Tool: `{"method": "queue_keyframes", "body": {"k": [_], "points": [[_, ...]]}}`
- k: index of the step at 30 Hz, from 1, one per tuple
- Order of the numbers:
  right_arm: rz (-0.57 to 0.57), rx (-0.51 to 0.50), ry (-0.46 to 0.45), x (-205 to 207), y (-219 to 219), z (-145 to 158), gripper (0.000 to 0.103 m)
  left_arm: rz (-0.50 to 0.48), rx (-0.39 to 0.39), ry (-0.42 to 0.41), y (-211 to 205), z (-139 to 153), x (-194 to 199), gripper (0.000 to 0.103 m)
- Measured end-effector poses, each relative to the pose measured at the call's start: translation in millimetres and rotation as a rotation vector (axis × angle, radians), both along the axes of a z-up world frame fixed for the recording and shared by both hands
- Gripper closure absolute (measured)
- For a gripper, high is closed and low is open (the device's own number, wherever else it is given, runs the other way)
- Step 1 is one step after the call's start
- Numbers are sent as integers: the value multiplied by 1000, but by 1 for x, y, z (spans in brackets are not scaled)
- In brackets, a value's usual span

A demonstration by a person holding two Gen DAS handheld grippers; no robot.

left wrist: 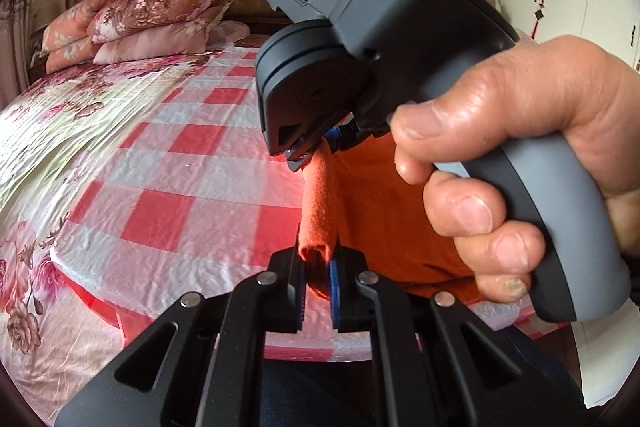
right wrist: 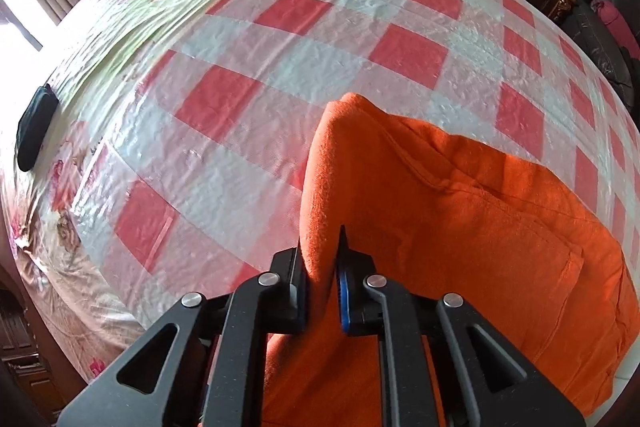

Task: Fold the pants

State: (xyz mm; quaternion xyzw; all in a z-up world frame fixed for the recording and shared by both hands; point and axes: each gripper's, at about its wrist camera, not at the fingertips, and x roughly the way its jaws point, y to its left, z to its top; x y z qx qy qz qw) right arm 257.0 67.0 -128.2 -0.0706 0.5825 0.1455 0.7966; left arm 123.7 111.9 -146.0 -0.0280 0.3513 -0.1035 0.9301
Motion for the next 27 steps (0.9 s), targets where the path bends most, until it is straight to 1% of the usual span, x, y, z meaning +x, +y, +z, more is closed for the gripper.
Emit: {"method": "queue_keyframes", "body": {"k": [4,7,9,11,13,16,17,20,21,23,24,25,26,27], "points": [[28,91,-20,5,15,20,94,49,17,-37,19,18,0,95],[32,198,-34,9,5,47,95,44,39,-88,20,41,-1,95],[21,265,-48,11,-17,68,95,11,53,-130,10,59,-2,95],[-2,331,-56,12,-45,84,95,-49,63,-172,-11,76,-5,95],[-44,404,-59,11,-88,97,95,-118,79,-208,-37,88,-8,95],[-112,477,-61,2,-158,102,95,-241,102,-237,-89,91,-12,95],[-146,485,-68,-3,-187,101,95,-281,116,-242,-106,90,-14,95],[-212,484,-66,-16,-247,84,95,-404,187,-256,-168,73,-23,95],[-245,479,-50,-21,-269,72,95,-431,211,-252,-184,66,-25,95],[-283,474,-24,-28,-295,50,94,-485,274,-259,-217,49,-32,95],[-298,487,1,-32,-308,34,94,-512,329,-272,-234,37,-37,95],[-323,504,34,-34,-321,17,90,-536,381,-283,-248,24,-41,95],[-338,520,53,-35,-327,7,87,-549,412,-285,-256,14,-44,95],[-353,554,76,-38,-334,-8,82,-556,444,-277,-266,2,-45,95]]}}
